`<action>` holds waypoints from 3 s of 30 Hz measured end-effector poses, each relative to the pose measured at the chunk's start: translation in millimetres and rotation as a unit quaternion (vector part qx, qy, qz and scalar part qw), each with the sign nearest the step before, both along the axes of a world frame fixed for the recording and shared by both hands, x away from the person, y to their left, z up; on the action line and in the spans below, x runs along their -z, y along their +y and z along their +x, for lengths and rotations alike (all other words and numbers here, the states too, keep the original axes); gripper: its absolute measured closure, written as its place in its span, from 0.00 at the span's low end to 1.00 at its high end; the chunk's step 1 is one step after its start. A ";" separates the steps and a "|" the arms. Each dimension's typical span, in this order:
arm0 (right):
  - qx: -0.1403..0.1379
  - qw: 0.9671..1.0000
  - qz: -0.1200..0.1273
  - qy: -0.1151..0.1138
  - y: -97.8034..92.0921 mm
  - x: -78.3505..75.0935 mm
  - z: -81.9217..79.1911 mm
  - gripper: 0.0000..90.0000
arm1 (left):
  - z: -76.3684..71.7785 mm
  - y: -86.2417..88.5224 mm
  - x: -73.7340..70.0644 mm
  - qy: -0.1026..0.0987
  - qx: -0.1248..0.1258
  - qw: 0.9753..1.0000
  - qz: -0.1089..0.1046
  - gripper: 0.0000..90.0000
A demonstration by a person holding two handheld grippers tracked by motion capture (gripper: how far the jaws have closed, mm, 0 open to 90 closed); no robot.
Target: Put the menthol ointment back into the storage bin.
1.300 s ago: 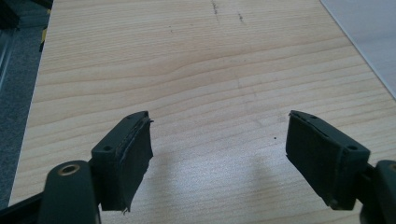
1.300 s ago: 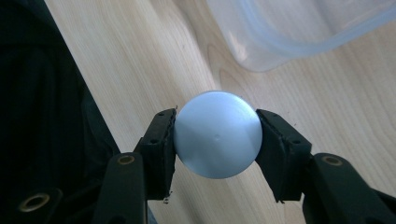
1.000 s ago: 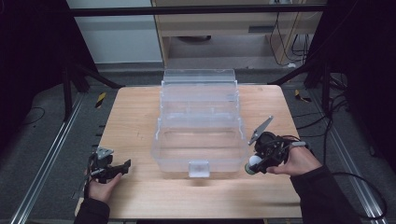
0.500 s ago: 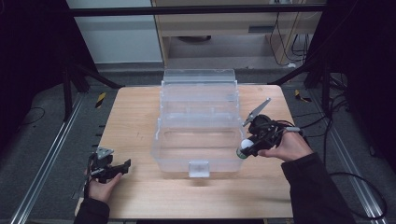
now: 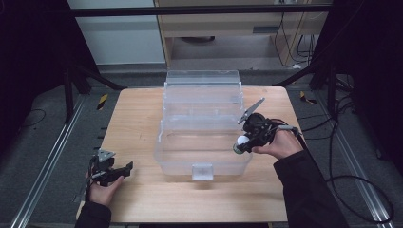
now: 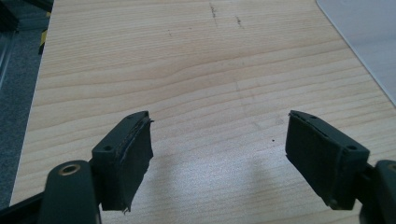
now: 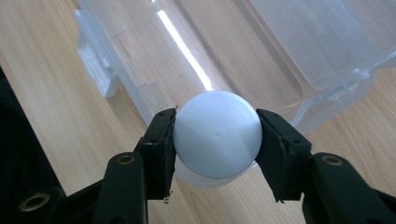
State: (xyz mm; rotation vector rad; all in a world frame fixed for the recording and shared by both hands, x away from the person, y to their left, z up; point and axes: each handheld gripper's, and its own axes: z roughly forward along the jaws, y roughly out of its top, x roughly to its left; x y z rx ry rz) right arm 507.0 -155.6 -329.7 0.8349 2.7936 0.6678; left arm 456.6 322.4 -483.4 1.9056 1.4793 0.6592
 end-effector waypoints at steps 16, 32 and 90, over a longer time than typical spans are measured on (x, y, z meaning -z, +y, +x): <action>-0.005 1.000 -0.015 0.013 3.3 33.1 11.8 0.56 | 0.3 0.9 0.1 0.000 -0.001 1.000 -0.001 0.25; -0.014 0.998 -0.046 0.034 3.7 53.5 15.0 0.56 | 0.5 1.5 0.2 0.001 0.000 1.000 -0.001 0.25; 0.146 0.965 0.162 -0.146 -72.5 41.9 -35.5 0.31 | -0.8 2.7 -2.1 0.001 0.002 1.000 -0.012 0.30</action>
